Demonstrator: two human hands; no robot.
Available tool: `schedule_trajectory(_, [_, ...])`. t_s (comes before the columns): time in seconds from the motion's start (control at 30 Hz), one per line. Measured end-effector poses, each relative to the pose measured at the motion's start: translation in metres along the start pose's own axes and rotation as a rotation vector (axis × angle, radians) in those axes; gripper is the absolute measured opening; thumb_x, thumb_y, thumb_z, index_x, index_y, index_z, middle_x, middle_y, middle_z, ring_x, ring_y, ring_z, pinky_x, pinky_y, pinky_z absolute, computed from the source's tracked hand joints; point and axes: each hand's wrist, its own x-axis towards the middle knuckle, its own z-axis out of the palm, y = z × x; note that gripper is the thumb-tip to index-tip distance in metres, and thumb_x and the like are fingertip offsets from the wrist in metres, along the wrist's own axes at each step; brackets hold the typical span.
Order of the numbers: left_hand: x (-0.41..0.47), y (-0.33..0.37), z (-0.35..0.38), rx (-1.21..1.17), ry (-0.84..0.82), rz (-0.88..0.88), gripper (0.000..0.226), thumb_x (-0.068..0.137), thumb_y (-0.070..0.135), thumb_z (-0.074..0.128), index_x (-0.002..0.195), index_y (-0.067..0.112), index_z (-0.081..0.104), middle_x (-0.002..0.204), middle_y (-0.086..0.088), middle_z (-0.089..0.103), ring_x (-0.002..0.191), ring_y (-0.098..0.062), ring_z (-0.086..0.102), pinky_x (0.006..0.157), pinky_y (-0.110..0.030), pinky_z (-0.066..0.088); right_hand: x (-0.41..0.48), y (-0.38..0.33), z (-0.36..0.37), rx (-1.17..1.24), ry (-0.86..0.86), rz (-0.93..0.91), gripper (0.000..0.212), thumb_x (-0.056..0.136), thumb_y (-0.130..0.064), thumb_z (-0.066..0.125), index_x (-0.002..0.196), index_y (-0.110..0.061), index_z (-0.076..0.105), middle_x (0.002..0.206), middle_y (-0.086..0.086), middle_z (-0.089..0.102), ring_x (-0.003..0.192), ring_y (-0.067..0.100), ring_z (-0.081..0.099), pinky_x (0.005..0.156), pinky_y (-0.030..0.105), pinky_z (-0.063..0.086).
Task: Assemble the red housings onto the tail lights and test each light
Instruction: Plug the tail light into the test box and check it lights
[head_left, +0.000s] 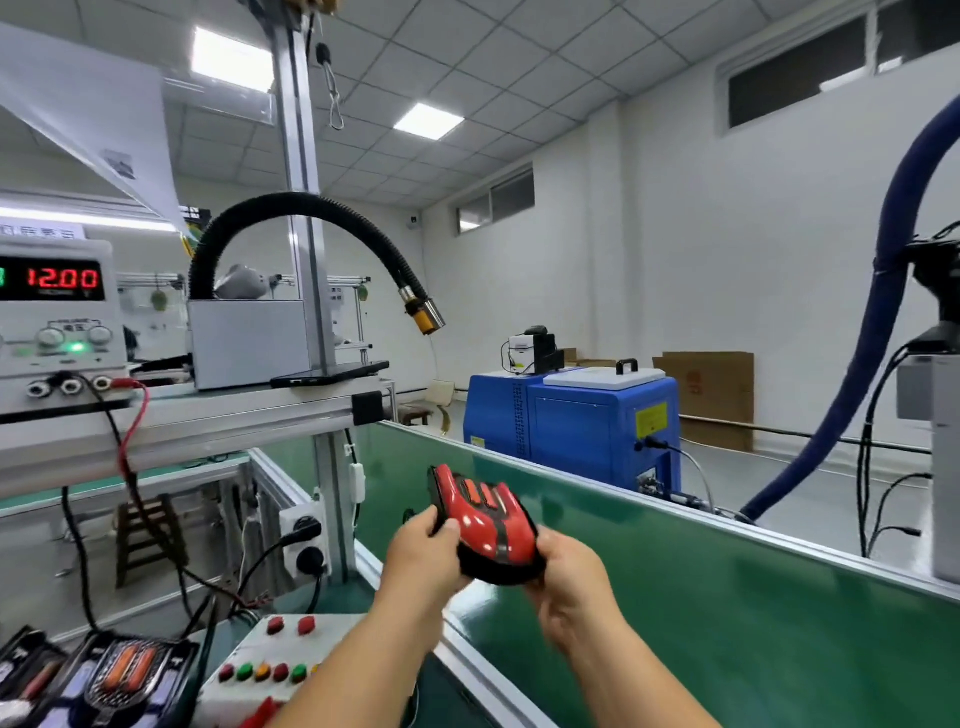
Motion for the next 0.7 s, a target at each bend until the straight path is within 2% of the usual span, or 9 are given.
schedule_trajectory(0.03, [0.005,0.003,-0.005,-0.063,-0.039,-0.038,0.028,0.104,0.005,0.039,0.101,0.014,0.066,0.099,-0.012,0.072,0.092,-0.026,0.069,0.071,-0.037,0.058,0.001,-0.004,0.003,-0.075,0.006,-0.096,0.031,0.093,0.008,0.042,0.090,0.002,0.073,0.079,0.010,0.075,0.072,0.021,0.067,0.069,0.031,0.056])
schedule_trajectory(0.07, [0.009,0.004,-0.010,-0.106,-0.070,-0.051,0.031,0.105,0.004,0.036,0.106,0.013,0.065,0.102,-0.013,0.073,0.094,-0.026,0.069,0.071,-0.036,0.057,-0.001,-0.007,0.006,-0.149,-0.001,-0.188,0.031,0.096,0.004,0.043,0.094,-0.003,0.074,0.086,0.008,0.076,0.081,0.021,0.069,0.077,0.033,0.056])
schedule_trajectory(0.13, [0.017,0.006,-0.016,-0.153,-0.101,-0.035,0.035,0.106,0.005,0.032,0.121,0.015,0.063,0.111,-0.014,0.072,0.101,-0.028,0.068,0.079,-0.039,0.056,-0.003,-0.013,0.013,-0.248,-0.034,-0.313,0.030,0.100,-0.003,0.044,0.115,-0.009,0.069,0.109,0.006,0.073,0.103,0.018,0.067,0.091,0.031,0.055])
schedule_trajectory(0.2, [0.020,0.006,-0.018,-0.185,-0.113,-0.010,0.039,0.106,0.006,0.030,0.124,0.020,0.062,0.111,-0.011,0.073,0.103,-0.027,0.068,0.080,-0.038,0.055,-0.004,-0.015,0.017,-0.290,-0.026,-0.374,0.035,0.101,-0.006,0.043,0.133,-0.009,0.057,0.127,0.005,0.063,0.116,0.015,0.060,0.097,0.025,0.050])
schedule_trajectory(0.27, [0.021,0.004,-0.019,-0.184,-0.132,0.013,0.041,0.106,0.006,0.029,0.126,0.023,0.061,0.110,-0.008,0.074,0.104,-0.025,0.068,0.081,-0.037,0.055,-0.008,-0.016,0.017,-0.294,-0.009,-0.407,0.037,0.101,-0.007,0.044,0.137,-0.012,0.054,0.131,0.001,0.059,0.118,0.011,0.057,0.090,0.012,0.048])
schedule_trajectory(0.33, [0.016,0.001,-0.018,-0.152,-0.177,0.036,0.042,0.106,0.007,0.029,0.130,0.023,0.059,0.112,-0.006,0.074,0.106,-0.024,0.068,0.083,-0.037,0.054,-0.018,-0.015,0.011,-0.294,0.004,-0.424,0.037,0.101,-0.007,0.045,0.136,-0.014,0.055,0.130,-0.001,0.059,0.116,0.007,0.058,0.085,0.009,0.048])
schedule_trajectory(0.5, [-0.015,-0.012,0.004,-0.068,-0.350,0.053,0.043,0.106,0.005,0.028,0.134,0.021,0.056,0.115,-0.005,0.072,0.112,-0.024,0.065,0.084,-0.035,0.055,-0.059,-0.017,-0.035,-0.339,0.147,-0.504,0.037,0.100,-0.008,0.048,0.135,-0.017,0.055,0.131,0.000,0.059,0.119,0.010,0.057,0.104,0.031,0.046])
schedule_trajectory(0.57, [-0.037,-0.020,0.024,-0.070,-0.429,0.037,0.044,0.106,0.005,0.029,0.134,0.024,0.056,0.119,-0.003,0.071,0.113,-0.020,0.064,0.082,-0.033,0.055,-0.082,-0.024,-0.063,-0.346,0.234,-0.535,0.037,0.100,-0.008,0.049,0.135,-0.017,0.054,0.132,0.000,0.058,0.120,0.010,0.056,0.105,0.030,0.045])
schedule_trajectory(0.7, [-0.093,-0.050,0.074,-0.050,-0.586,-0.007,0.044,0.106,0.007,0.031,0.119,0.035,0.062,0.112,0.010,0.073,0.094,-0.004,0.068,0.070,-0.021,0.051,-0.139,-0.038,-0.131,-0.377,0.389,-0.545,0.037,0.099,-0.008,0.050,0.131,-0.027,0.054,0.132,0.000,0.058,0.119,0.010,0.058,0.105,0.036,0.046])
